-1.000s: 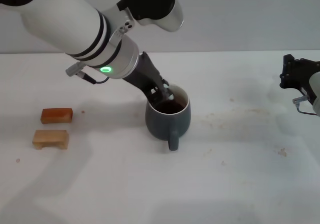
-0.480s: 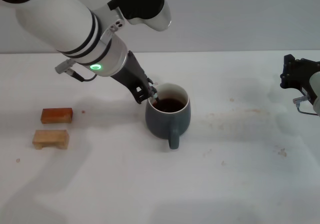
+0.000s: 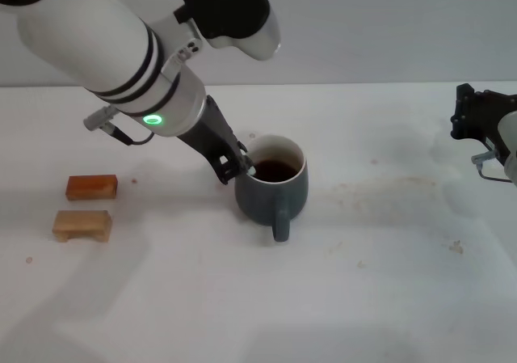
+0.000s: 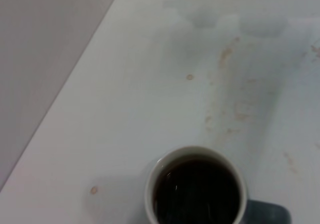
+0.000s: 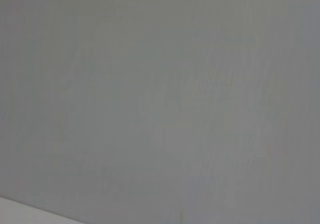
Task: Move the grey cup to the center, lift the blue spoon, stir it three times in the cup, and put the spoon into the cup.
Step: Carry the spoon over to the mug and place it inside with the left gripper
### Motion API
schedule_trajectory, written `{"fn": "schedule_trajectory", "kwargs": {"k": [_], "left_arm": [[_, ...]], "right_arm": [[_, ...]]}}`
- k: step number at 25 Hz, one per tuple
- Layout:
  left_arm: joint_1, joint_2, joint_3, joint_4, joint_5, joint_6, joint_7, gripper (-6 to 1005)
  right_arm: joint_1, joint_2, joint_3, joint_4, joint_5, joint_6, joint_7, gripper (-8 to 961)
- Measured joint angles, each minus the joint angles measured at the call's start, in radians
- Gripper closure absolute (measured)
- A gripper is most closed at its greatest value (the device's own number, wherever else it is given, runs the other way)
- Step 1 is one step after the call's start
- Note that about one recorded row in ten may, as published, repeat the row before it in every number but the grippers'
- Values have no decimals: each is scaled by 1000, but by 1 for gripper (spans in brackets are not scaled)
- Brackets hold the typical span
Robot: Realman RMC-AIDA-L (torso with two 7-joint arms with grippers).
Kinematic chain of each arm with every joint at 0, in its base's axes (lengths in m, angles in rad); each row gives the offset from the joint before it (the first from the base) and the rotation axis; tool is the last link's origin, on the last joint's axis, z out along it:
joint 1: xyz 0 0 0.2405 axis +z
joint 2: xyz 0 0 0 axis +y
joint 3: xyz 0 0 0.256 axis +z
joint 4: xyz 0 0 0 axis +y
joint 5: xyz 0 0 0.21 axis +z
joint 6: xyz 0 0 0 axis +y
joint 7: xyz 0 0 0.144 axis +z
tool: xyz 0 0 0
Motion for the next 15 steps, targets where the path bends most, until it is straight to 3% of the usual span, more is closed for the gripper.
{"fn": "schedule_trajectory", "kwargs": {"k": [8, 15], "left_arm": [[-22, -2, 43, 11, -46, 61, -14, 846], [-73, 1, 39, 102, -47, 153, 9, 845]], "right_arm": [[-1, 0, 0, 3, 0, -1, 0, 953], [-4, 1, 3, 5, 0, -2, 0, 953]]}}
